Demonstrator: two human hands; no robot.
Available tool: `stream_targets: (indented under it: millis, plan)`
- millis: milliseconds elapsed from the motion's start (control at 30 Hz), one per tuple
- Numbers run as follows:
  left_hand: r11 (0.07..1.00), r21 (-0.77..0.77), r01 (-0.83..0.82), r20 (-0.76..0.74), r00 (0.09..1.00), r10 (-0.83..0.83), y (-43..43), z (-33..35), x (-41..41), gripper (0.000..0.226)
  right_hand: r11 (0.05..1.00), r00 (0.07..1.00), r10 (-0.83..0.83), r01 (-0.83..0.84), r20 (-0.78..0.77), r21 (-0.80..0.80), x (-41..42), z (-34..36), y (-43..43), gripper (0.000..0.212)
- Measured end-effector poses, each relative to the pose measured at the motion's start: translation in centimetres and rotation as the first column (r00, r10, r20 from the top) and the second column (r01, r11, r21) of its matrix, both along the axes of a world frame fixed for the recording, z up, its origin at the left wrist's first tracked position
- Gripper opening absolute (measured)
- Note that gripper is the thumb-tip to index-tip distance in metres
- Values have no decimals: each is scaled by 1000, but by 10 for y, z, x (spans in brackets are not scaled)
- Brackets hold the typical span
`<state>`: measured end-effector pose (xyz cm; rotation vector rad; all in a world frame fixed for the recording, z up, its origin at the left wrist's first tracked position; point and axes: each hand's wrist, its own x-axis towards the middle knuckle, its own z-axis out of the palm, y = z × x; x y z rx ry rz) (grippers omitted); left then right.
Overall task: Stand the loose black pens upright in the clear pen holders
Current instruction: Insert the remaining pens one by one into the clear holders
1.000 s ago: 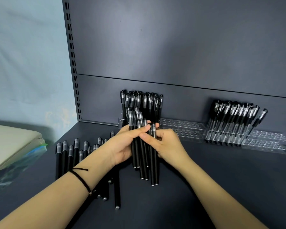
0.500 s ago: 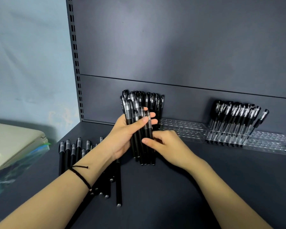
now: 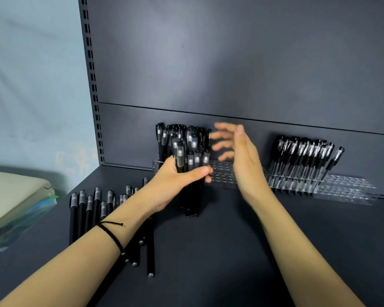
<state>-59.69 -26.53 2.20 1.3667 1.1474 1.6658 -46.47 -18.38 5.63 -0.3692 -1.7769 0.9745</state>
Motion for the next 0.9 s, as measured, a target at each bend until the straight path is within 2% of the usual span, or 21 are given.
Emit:
stream_targets:
  millis: [67,133,200,267,433,533,600,733,767,833,900]
  plan:
    - [998,-60,13,-83,996,-18,4,-4,8,12,989,990,140,-140,13,46,-4,5,-6,43]
    - [993,-113,35,-153,987,-52,6,-10,11,12,976,971,211,-215,109,27,-5,5,-14,48]
    - [981,-185,57,-200,975,-94,6,-13,9,13,975,953,221,-223,207,-16,-3,3,-19,50]
    - [965,-253,69,-213,969,-125,4,-14,7,10,974,949,223,-226,223,-13,0,4,-21,43]
    - [979,-195,59,-235,966,-105,3,-16,13,18,974,959,201,-218,199,67,-1,5,-26,33]
    - [966,-246,75,-222,966,-132,4,-17,12,17,978,952,178,-199,249,65,-2,3,-21,34]
    - [956,-274,104,-168,974,-154,6,-18,12,10,982,951,190,-190,244,-22,-3,1,-14,37]
    - [964,-249,91,48,996,-81,8,-20,10,7,928,976,208,-216,-59,-304,-1,-5,1,31]
    - [966,-246,75,115,992,-48,8,-20,8,8,923,983,174,-185,-60,-338,1,-7,4,27]
    - [969,-242,57,236,972,2,7,-19,3,9,927,994,99,-74,50,-367,3,-13,7,21]
    - [964,-259,56,250,968,11,5,-18,-1,7,916,983,86,-14,161,-401,2,-20,7,17]
